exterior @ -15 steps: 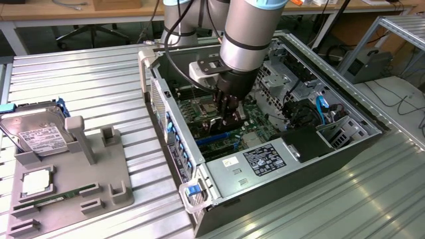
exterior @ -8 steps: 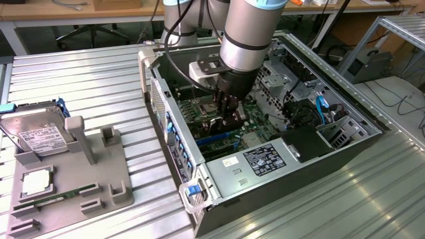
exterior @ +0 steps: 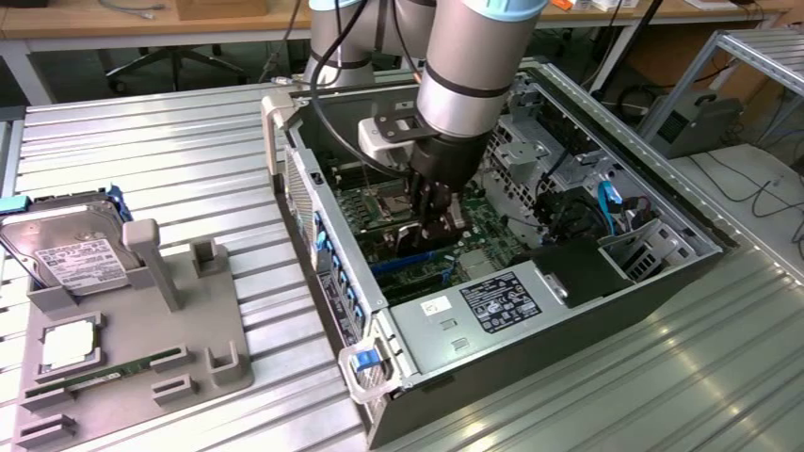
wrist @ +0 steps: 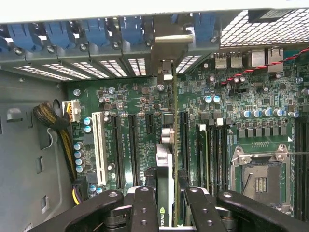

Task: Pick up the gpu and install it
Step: 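Insert the gpu into the slot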

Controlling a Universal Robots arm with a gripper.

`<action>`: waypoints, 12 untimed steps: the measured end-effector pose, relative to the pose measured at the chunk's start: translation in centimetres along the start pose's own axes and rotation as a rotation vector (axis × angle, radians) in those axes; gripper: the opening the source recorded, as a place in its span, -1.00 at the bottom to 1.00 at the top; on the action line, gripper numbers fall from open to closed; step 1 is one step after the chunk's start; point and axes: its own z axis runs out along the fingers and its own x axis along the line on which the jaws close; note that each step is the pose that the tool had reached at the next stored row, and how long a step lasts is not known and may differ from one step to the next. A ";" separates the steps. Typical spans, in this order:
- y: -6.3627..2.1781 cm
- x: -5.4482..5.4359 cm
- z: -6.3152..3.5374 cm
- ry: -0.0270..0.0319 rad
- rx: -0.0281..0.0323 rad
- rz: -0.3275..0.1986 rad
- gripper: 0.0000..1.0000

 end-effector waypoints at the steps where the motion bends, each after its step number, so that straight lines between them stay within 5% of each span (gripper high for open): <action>1: 0.00 0.0 0.03 0.0000 0.0000 0.003 -0.46; 12: 0.01 0.0 0.34 -0.0002 0.0001 0.005 -0.46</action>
